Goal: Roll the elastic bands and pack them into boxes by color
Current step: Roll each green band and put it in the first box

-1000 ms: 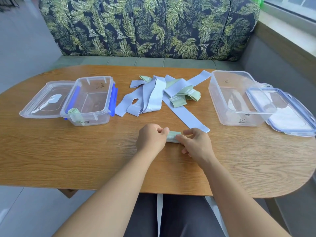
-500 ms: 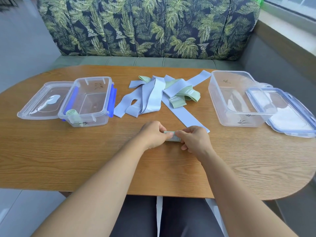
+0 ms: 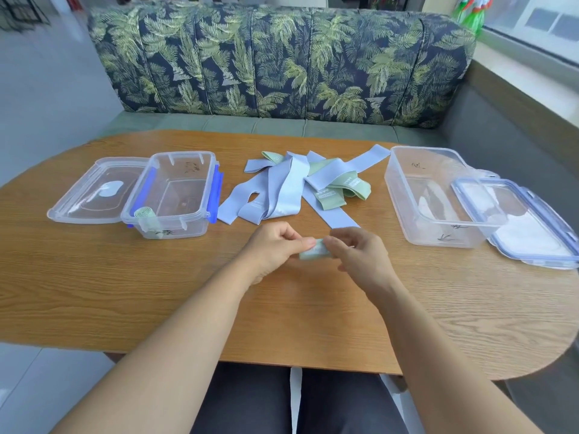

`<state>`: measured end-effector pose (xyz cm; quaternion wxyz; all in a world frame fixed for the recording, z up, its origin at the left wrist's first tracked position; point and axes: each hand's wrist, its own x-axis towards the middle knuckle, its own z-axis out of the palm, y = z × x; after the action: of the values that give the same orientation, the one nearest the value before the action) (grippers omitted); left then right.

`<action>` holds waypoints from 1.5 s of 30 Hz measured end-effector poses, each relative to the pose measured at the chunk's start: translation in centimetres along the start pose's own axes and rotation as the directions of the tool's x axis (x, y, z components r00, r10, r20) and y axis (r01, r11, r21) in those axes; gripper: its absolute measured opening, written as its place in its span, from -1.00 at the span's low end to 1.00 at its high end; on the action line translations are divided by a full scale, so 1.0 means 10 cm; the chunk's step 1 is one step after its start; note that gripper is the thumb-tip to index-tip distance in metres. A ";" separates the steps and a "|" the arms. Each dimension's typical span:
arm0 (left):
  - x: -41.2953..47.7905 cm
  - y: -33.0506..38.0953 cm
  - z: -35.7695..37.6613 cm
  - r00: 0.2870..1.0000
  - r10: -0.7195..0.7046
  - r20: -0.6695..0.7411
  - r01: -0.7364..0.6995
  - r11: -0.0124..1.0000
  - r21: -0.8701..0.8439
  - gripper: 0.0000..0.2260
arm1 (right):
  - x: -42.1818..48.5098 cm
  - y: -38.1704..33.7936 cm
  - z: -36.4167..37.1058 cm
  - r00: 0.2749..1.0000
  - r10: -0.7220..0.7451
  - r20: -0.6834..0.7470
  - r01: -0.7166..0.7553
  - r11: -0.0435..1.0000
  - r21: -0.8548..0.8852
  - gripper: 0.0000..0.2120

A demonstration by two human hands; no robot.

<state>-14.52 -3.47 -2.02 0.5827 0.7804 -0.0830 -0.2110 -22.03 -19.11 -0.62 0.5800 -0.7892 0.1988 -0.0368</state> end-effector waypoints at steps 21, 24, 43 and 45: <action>-0.54 0.16 -1.75 0.997 0.078 0.006 -0.067 0.893 -0.444 -0.83 | -0.01 -1.41 1.02 0.832 -0.329 0.447 0.347 0.937 0.044 -0.85; -0.46 0.21 -1.91 0.996 0.087 -0.008 -0.080 0.882 -0.465 -0.88 | 0.09 -1.61 1.17 0.824 -0.376 0.424 0.419 0.908 -0.009 -0.85; -0.02 -0.23 -2.59 0.818 -0.159 -0.553 0.267 0.956 0.119 -0.54 | 0.88 -1.73 2.46 0.873 0.063 0.484 0.367 0.570 -0.735 -0.76; -0.01 -0.20 -2.58 0.821 -0.194 -0.538 0.317 0.937 0.145 -0.49 | 0.90 -1.73 2.52 0.871 0.105 0.480 0.340 0.577 -0.743 -0.78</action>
<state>-3.85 19.70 2.06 0.4561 0.8737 0.1582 -0.0602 -1.76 4.66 5.75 0.1823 -0.9601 -0.0097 0.2118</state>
